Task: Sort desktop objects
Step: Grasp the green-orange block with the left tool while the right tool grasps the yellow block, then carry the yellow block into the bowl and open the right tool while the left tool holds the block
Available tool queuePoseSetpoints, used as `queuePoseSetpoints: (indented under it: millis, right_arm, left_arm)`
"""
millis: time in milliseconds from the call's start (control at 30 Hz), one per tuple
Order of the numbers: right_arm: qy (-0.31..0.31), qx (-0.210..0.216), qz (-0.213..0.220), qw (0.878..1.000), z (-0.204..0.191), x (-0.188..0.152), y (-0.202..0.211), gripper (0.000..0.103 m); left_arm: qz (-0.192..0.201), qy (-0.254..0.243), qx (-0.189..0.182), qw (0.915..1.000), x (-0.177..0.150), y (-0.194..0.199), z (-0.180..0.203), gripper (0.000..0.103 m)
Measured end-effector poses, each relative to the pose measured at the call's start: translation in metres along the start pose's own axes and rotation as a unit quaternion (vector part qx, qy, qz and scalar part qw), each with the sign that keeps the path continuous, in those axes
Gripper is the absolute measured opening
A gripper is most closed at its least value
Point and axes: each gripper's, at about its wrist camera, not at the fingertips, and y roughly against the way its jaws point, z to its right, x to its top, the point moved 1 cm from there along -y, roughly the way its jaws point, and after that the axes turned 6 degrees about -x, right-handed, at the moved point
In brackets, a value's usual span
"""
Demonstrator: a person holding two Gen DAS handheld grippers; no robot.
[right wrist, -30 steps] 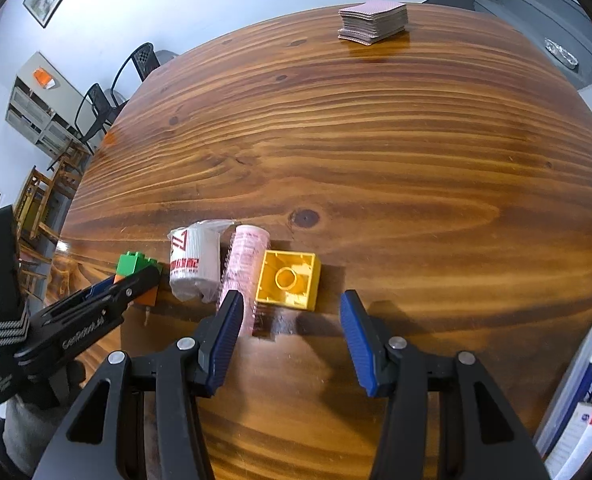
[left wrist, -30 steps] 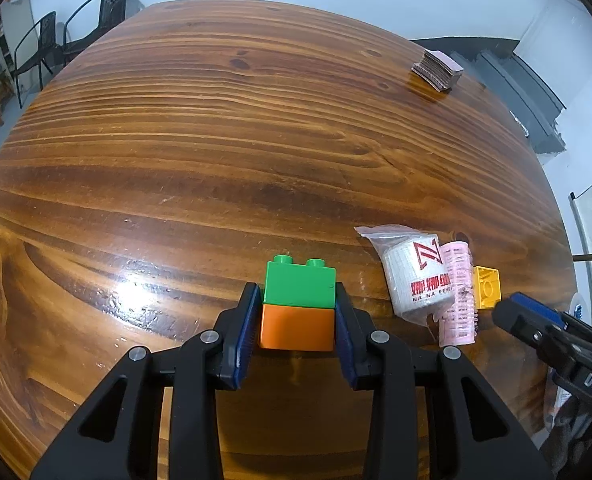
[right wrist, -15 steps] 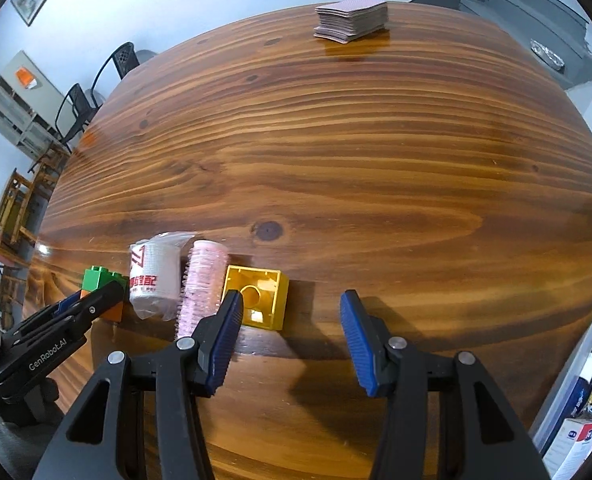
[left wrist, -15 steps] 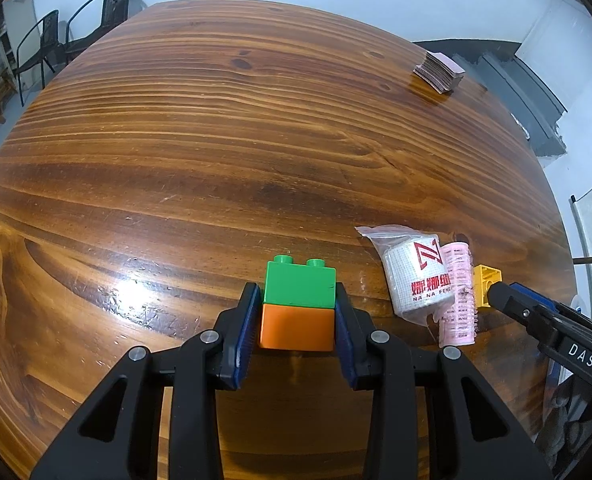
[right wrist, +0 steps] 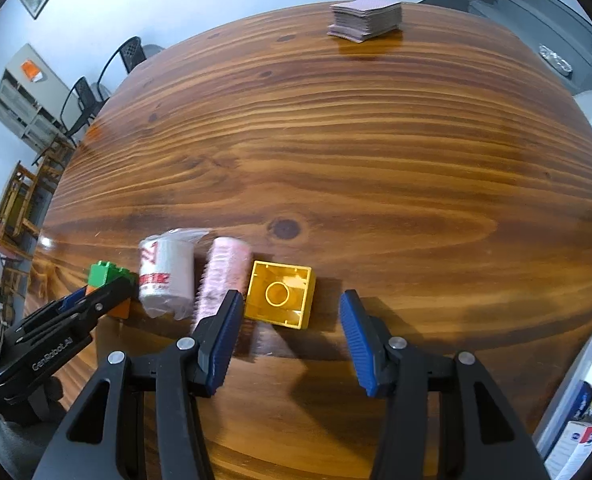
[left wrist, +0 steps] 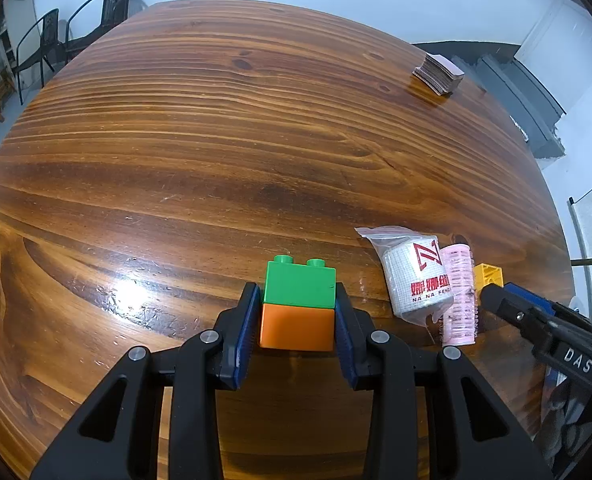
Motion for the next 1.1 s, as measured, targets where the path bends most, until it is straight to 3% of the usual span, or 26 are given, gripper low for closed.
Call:
queuePoseSetpoints:
  millis: [500,567,600,1100]
  right_arm:
    - [0.026,-0.02,-0.005,0.999,-0.005,0.003,-0.012,0.054]
    - [0.029,-0.02,-0.005,0.999,-0.004,0.003,-0.012,0.039]
    - [0.03,-0.02,-0.005,0.999,-0.003,0.003,-0.011,0.037]
    - [0.008,-0.001,0.02,1.0,0.019,-0.016,0.031,0.037]
  left_arm:
    - [-0.001,0.0,0.001,1.0,-0.005,-0.001,0.001,0.038]
    - [-0.001,-0.002,0.002,1.0,-0.006,-0.001,0.002,0.038]
    - [-0.002,-0.004,0.002,1.0,-0.007,-0.001,0.003,0.038]
    - [-0.003,-0.021,-0.001,0.9998,-0.018,0.016,0.029,0.038]
